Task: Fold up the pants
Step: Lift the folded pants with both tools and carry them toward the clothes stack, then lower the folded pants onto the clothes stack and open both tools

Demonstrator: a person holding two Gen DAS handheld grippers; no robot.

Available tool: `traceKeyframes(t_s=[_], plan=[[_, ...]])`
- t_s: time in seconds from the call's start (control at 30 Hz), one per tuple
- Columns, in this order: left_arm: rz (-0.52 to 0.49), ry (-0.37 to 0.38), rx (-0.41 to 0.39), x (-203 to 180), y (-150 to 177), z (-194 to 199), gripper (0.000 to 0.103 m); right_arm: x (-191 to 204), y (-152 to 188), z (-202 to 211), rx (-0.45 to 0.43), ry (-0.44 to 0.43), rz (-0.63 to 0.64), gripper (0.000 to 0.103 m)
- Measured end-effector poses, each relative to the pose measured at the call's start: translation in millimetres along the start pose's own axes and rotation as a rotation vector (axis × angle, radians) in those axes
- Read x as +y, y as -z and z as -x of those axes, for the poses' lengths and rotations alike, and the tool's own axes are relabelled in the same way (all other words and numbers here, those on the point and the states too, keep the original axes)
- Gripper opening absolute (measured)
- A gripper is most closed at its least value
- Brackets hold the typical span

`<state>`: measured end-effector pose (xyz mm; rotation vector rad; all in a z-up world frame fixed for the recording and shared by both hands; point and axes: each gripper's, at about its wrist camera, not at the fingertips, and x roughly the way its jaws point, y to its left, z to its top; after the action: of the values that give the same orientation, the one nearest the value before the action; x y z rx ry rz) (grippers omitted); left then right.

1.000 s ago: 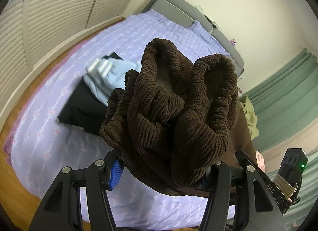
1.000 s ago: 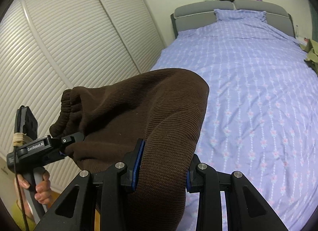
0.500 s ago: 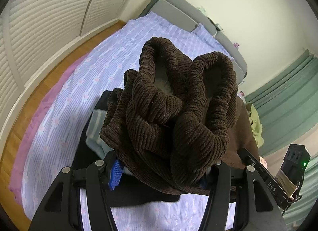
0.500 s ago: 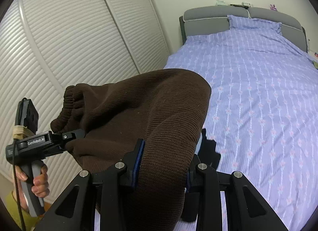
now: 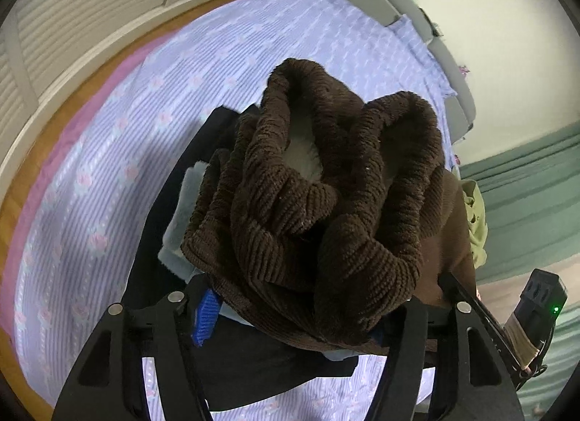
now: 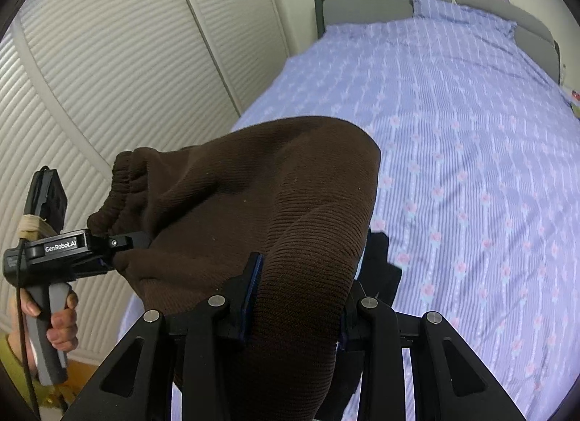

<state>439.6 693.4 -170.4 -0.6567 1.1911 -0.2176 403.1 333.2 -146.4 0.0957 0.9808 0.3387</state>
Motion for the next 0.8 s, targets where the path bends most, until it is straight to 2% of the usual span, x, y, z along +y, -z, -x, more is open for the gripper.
traceKeyframes(t_s=[0.13, 0.27, 0.33, 0.43, 0.57, 0.67, 0.73, 0.8], plan=[[-0.052, -0.098, -0.009, -2, 3, 2, 0.088, -4, 4, -9, 0.037, -0.016, -0.038, 0.035], [-0.159, -0.206, -0.035, -20, 7, 27, 0.088, 0, 3, 0, 0.043, -0.033, -0.040, 0.036], [-0.236, -0.284, -0.096, -36, 8, 48, 0.088, 3, 2, 3, 0.042, -0.039, -0.045, 0.039], [-0.315, -0.302, -0.181, -57, 13, 76, 0.091, 5, 1, 4, 0.039, -0.034, -0.051, 0.042], [-0.406, -0.317, -0.277, -79, 17, 89, 0.091, 9, 3, 8, 0.029, -0.015, -0.041, 0.050], [-0.456, -0.297, -0.288, -90, 18, 78, 0.079, 13, 6, 16, 0.002, 0.015, -0.004, 0.061], [-0.481, -0.288, -0.271, -95, 16, 62, 0.068, 15, 9, 20, -0.019, 0.040, 0.022, 0.062], [-0.465, -0.325, -0.241, -93, 9, 43, 0.061, 14, 10, 24, -0.035, 0.058, 0.037, 0.063]])
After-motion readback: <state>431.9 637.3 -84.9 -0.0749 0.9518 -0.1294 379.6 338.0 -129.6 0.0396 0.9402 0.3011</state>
